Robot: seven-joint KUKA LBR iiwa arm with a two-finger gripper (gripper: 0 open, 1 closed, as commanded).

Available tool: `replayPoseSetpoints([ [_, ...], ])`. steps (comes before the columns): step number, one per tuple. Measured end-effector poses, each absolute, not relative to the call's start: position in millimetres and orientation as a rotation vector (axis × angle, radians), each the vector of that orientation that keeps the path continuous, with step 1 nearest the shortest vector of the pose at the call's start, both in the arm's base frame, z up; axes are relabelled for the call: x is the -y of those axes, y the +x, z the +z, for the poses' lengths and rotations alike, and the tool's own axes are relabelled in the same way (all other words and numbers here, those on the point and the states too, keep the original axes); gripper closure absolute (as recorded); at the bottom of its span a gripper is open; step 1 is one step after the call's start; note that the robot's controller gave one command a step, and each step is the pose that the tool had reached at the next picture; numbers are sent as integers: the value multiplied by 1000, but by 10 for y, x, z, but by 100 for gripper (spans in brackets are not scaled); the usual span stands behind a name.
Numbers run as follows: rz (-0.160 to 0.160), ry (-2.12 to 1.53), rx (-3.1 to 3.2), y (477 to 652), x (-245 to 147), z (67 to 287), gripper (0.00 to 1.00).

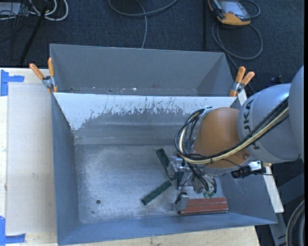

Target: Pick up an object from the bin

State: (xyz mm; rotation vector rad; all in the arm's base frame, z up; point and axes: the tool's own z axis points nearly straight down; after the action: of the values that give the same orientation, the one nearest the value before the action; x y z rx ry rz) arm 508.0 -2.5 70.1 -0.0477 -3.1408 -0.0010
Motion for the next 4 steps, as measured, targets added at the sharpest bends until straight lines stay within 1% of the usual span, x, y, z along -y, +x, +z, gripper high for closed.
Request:
replayPoseSetpoints([
  [1,3,486,3132,4775,-180,735,0],
  [2,2,479,3109,4713,-167,711,100],
  [3,1,480,3125,4752,-178,722,0],
  [4,0,476,3108,4706,-173,702,100],
])
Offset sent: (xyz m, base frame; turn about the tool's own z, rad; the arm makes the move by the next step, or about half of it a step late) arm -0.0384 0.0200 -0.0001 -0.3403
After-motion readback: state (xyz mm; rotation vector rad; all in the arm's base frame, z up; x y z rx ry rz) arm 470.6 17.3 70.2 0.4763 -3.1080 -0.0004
